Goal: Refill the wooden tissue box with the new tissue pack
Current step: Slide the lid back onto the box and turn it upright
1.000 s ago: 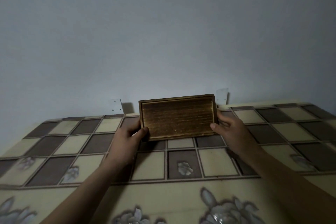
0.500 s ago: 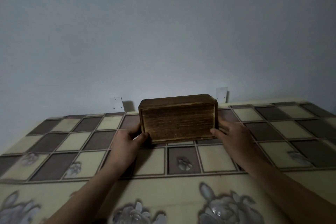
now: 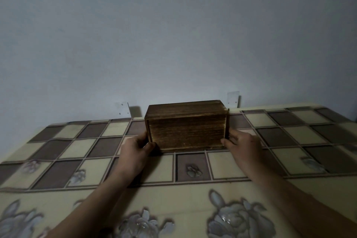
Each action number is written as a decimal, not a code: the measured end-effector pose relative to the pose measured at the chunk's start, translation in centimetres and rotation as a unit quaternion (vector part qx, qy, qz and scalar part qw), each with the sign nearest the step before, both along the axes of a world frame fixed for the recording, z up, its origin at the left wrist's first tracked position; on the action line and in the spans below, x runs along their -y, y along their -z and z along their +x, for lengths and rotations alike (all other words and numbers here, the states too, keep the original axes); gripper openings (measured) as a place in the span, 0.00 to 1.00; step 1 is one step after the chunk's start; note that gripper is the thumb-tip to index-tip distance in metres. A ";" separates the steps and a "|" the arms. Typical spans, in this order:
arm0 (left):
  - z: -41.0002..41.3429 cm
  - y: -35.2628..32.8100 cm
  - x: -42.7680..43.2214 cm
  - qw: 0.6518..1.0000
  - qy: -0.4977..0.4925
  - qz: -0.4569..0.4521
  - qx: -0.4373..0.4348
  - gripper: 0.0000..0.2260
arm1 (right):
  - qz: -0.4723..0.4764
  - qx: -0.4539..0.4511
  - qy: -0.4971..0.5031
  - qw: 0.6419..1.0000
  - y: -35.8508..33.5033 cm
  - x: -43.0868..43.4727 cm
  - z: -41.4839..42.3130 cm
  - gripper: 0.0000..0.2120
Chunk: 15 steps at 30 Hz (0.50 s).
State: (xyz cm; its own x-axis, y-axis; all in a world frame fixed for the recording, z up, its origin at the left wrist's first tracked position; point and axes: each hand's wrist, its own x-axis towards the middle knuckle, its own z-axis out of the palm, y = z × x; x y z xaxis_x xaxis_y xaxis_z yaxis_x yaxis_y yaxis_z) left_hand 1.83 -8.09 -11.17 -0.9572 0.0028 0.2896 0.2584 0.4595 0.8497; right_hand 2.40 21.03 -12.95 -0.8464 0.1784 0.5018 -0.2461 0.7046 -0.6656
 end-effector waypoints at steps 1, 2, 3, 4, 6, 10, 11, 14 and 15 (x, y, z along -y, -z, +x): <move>0.1 0.0 0.0 1.000 -0.003 0.001 0.003 0.13 | 0.004 0.000 0.001 1.000 0.1 0.0 0.0 0.10; 0.2 0.0 0.0 1.000 -0.010 -0.001 0.005 0.13 | 0.011 0.000 0.003 1.000 0.2 0.1 0.0 0.08; 0.2 0.1 -0.1 1.000 -0.020 -0.007 0.003 0.12 | 0.015 0.003 0.002 1.000 0.2 0.1 0.0 0.08; 0.2 0.2 -0.1 0.999 -0.031 -0.017 0.002 0.12 | 0.010 0.007 -0.003 1.000 0.2 0.1 0.0 0.07; 0.2 0.2 -0.2 0.999 -0.046 -0.020 0.006 0.11 | -0.002 0.013 -0.015 1.000 0.2 0.1 0.1 0.08; 0.4 0.2 -0.1 0.999 -0.036 0.002 0.010 0.12 | -0.022 0.030 -0.011 0.999 0.2 0.2 0.1 0.09; 0.4 0.1 -0.1 0.999 -0.030 0.007 0.015 0.12 | -0.025 0.037 -0.009 0.999 0.1 0.3 0.2 0.09; 0.6 -0.2 0.0 0.998 -0.013 0.039 0.037 0.15 | -0.007 0.059 -0.013 0.998 -0.3 0.2 0.7 0.11; 0.7 -0.3 0.1 0.996 0.000 0.071 0.054 0.17 | 0.012 0.066 -0.015 0.998 -0.6 0.0 0.8 0.12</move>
